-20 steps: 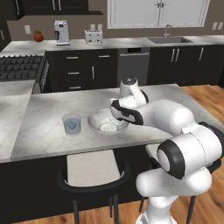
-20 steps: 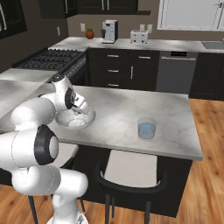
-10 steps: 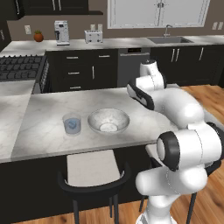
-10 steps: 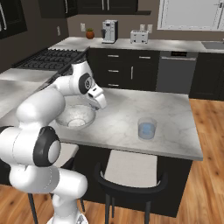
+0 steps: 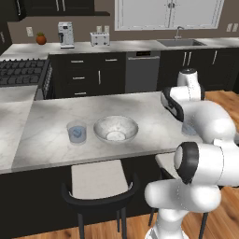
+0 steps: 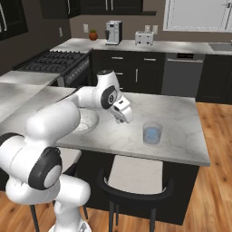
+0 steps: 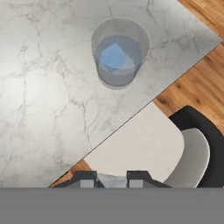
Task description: There are four ice cubes in the ice bowl. Place two ice cubes in each glass of water.
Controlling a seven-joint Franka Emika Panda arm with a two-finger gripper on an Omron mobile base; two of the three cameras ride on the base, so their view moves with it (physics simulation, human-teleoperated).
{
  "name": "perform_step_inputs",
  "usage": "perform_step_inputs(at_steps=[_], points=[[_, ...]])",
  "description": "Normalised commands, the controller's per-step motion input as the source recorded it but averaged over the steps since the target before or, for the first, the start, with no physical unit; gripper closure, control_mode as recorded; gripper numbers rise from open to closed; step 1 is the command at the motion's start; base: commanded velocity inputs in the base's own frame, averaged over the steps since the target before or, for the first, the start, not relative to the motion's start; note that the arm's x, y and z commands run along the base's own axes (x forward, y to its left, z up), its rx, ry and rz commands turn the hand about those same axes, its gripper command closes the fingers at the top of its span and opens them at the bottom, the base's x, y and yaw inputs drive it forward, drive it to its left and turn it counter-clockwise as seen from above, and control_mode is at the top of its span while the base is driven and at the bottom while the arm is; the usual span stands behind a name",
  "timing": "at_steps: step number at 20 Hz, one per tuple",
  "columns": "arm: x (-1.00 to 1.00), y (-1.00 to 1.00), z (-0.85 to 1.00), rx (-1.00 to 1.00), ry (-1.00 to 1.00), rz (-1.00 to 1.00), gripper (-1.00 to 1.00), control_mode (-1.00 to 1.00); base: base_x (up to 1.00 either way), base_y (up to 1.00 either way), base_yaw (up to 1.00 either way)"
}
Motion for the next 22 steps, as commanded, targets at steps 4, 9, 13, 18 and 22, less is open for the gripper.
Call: perform_step_inputs(at_steps=[4,9,13,18,22], points=[[0.22,-0.88,-0.06,0.0,0.0,-0.06,1.0,-1.0,0.0,0.0,0.0],[0.41,-0.62,0.0,0.0,0.04,-0.04,1.0,-1.0,0.0,0.0,0.0],[0.49,-0.51,-0.1,0.0,0.02,-0.01,1.0,-1.0,0.0,0.0,0.0],[0.43,-0.33,-0.24,0.0,0.01,0.0,1.0,-1.0,0.0,0.0,0.0],[0.45,-0.13,-0.31,0.0,0.03,0.0,1.0,-1.0,0.0,0.0,0.0]])
